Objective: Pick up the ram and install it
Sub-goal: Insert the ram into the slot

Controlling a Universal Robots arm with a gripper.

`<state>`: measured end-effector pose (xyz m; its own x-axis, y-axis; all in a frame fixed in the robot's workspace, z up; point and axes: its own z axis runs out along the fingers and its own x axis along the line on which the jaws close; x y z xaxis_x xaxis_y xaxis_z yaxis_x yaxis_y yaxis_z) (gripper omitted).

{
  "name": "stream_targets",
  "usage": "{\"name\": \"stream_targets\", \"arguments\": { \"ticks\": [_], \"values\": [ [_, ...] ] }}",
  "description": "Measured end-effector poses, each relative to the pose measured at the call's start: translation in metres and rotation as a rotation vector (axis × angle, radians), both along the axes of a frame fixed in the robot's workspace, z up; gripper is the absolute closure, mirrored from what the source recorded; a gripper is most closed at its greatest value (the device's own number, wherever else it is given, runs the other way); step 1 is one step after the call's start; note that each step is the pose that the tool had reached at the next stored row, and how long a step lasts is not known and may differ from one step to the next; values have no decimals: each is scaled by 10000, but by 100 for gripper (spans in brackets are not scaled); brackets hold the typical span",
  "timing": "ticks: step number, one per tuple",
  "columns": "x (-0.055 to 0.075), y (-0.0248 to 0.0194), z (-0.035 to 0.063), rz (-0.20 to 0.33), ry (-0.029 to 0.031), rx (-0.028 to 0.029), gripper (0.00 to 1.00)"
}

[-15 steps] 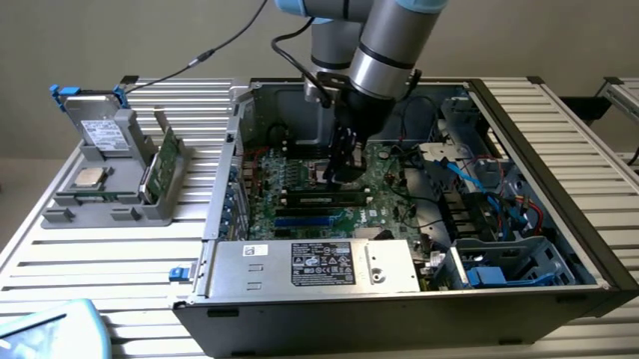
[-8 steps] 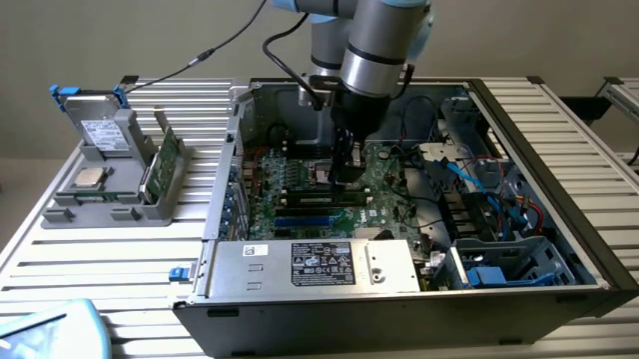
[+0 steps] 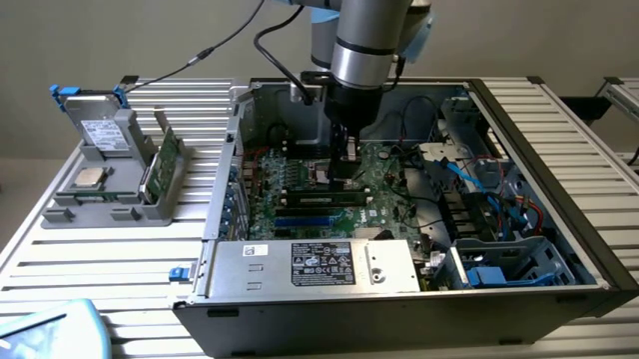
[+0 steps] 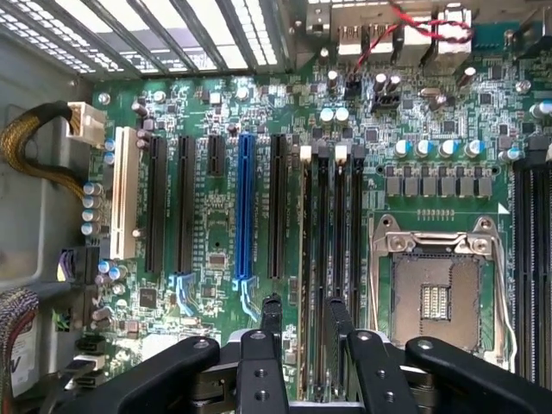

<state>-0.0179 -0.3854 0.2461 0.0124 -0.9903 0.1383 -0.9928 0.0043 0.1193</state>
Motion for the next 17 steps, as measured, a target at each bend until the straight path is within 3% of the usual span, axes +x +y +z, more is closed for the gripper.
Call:
{"name": "stream_targets", "arguments": {
  "ticks": [4, 5, 6, 7, 11, 12, 17],
  "values": [
    [-89, 8, 21, 0, -59, 4, 66],
    [-109, 7, 23, 0, -107, 1, 66],
    [-121, 7, 23, 2, -195, -1, 66],
    [-126, 7, 23, 9, -327, -2, 66],
    [-134, 8, 22, 48, -1062, 1, 66],
    [-143, 8, 22, 48, -1180, 1, 66],
    [-146, 8, 23, 48, -1199, 0, 66]
  ]
}}
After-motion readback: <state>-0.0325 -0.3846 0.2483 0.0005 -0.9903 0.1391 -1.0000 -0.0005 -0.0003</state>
